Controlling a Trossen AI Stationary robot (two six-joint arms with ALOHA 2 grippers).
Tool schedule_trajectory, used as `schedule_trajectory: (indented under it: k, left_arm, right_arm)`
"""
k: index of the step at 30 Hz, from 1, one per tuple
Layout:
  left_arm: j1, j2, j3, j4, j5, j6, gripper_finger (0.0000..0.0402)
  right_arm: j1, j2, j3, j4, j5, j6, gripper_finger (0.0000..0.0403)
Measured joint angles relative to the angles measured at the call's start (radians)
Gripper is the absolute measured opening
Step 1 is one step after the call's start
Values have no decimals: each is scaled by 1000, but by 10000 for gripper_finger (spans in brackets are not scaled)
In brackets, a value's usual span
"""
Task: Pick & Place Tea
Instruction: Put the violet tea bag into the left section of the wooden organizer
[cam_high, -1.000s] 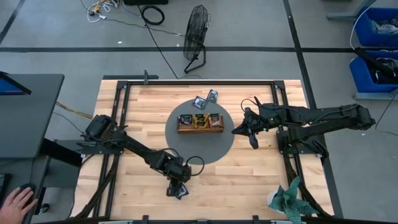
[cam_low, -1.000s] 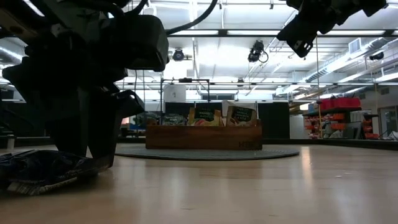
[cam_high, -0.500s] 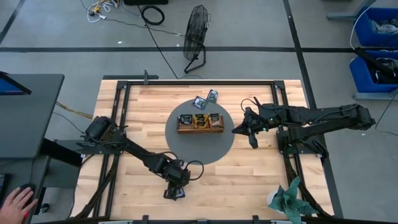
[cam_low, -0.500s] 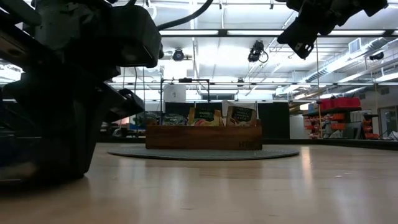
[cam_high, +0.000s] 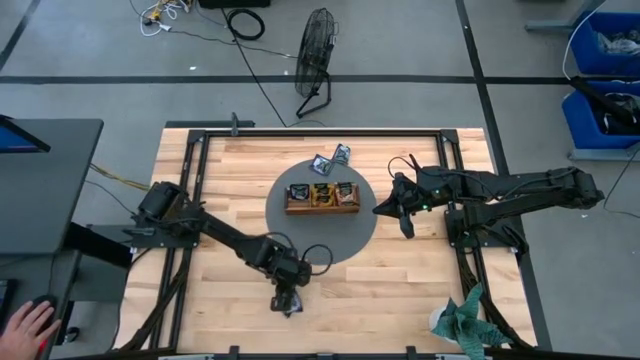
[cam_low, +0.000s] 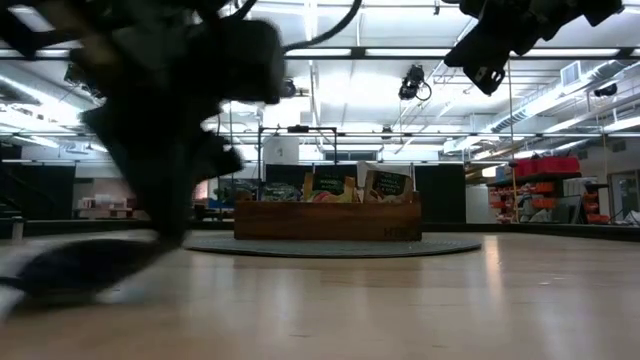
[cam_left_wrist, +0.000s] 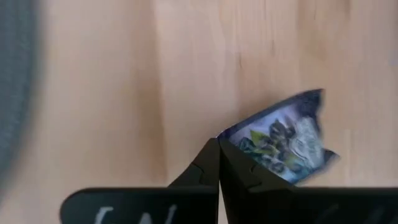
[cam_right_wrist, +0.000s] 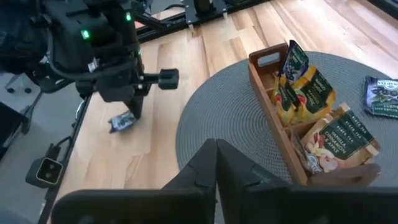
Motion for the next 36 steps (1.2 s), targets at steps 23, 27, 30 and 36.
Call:
schedule_trajectory:
  k: [23, 27, 30, 36]
  left_arm:
    - [199, -118, 208, -264, -142, 229, 1]
    - [240, -122, 272, -296, -144, 267, 1]
    - [271, -123, 326, -315, -146, 297, 1]
    - [328, -123, 437, -360, -148, 354, 0]
  right_arm:
    - [0, 16, 0, 29, -3, 224, 15]
    - [0, 26, 1, 49, -2, 239, 22]
    - [0, 42, 1, 58, -3, 248, 40]
    - [0, 108, 1, 116, -81, 274, 112]
